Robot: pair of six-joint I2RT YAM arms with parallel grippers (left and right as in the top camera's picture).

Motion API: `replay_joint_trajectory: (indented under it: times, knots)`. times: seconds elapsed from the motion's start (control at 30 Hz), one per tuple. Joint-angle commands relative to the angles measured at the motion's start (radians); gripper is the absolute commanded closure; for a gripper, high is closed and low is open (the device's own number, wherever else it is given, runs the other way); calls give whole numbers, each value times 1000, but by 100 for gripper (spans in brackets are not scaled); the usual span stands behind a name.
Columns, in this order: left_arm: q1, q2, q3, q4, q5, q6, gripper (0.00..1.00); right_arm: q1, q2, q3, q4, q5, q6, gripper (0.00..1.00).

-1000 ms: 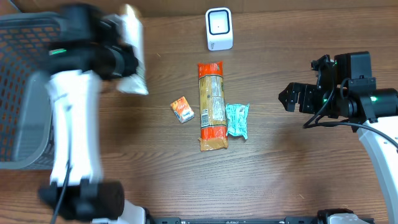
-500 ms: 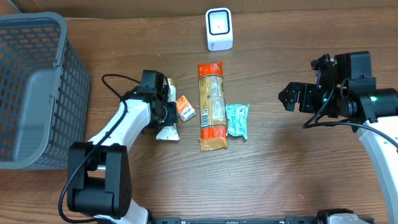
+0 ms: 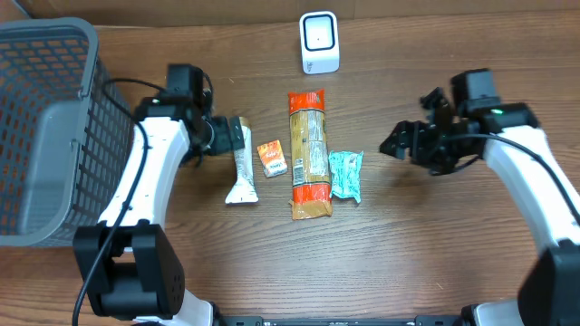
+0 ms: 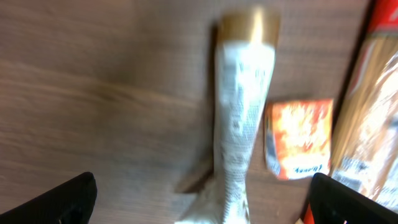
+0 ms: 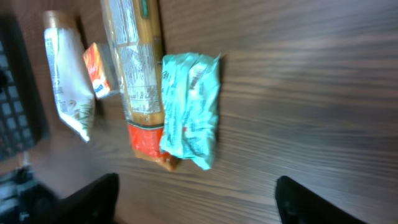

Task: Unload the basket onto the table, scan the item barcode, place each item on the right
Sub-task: 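Take the white tube with gold cap from the basket, set it down, then lower the right gripper onto the green wipes pack and grasp it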

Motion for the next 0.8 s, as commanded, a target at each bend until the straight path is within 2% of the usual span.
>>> replay_joint_trajectory:
  times: [0.0,0.23,0.37,0.63,0.77]
  knots:
    - [2,-12,14,17,-6,23,0,86,60,17,47,-100,68,22]
    - [-1,-11,14,25,-6,23,0,274,171,17,284,-66,282,22]
    - [-1,-11,14,25,-6,23,0,337,219,17,314,19,361,23]
    - [-1,-11,14,25,-6,23,0,354,268,17,256,57,367,23]
    - [-1,-11,14,25,-6,23,0,292,265,19,159,126,281,23]
